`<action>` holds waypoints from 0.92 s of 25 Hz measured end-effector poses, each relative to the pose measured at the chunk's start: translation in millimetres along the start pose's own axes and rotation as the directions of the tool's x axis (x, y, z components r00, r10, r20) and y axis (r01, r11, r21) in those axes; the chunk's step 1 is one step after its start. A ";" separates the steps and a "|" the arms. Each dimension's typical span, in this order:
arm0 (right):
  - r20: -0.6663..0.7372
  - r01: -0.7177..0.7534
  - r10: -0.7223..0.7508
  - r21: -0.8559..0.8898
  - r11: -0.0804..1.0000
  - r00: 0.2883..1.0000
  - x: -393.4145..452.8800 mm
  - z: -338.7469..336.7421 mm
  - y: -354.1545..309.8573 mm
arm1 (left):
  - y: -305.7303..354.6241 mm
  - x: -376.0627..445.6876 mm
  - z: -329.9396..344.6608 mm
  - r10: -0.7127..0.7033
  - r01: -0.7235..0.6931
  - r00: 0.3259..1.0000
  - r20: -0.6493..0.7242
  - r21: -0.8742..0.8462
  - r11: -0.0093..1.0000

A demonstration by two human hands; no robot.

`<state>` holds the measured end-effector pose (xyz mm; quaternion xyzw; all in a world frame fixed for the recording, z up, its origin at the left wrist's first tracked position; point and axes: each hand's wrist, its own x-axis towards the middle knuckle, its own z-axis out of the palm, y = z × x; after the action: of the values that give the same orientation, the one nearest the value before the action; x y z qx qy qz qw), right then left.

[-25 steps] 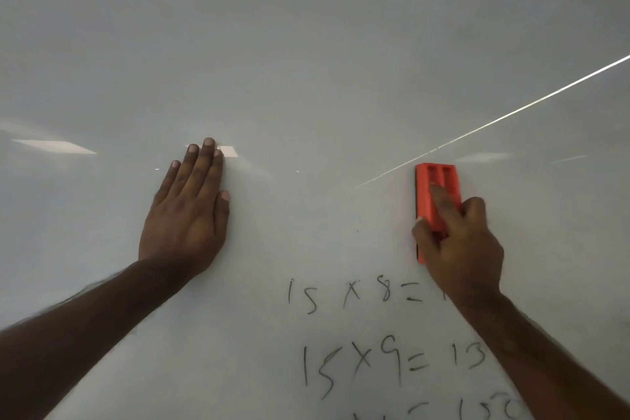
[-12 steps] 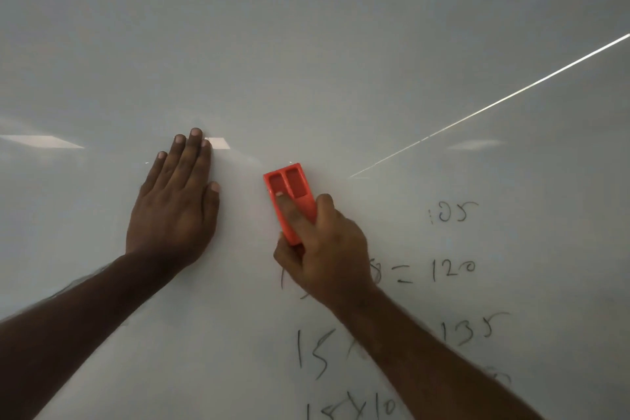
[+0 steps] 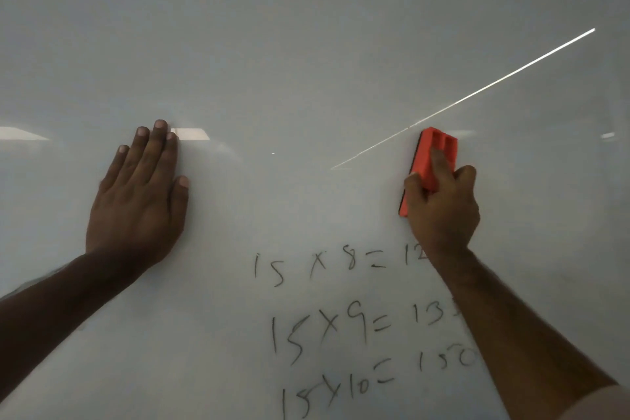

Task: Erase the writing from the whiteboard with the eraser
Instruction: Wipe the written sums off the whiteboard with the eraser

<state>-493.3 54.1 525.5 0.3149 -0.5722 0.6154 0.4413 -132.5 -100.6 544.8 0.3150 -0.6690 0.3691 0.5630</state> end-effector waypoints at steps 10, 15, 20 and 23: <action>-0.047 -0.168 0.167 -0.023 0.986 0.985 -39.8 -14.8 31.1 | 6.7 -8.1 3.2 -0.012 0.011 0.999 -0.053 -0.027 1.000; 0.022 0.030 -0.031 0.028 0.999 0.999 -67.3 5.4 -51.3 | 10.7 -10.6 2.8 -0.024 0.023 0.998 -0.059 -0.015 1.000; 0.120 0.306 -0.323 0.137 0.942 0.939 -116.1 17.5 -101.0 | 14.3 -19.0 2.1 -0.024 0.023 0.999 -0.048 -0.027 0.999; 0.185 0.487 -0.503 0.128 0.864 0.844 -128.6 5.8 -67.7 | 14.6 -33.4 0.9 -0.036 0.034 0.998 -0.045 -0.036 0.999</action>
<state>-379.8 21.9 440.4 0.5320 -0.4916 0.4647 0.5092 -139.6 -93.4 509.7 0.3082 -0.6567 0.3546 0.5900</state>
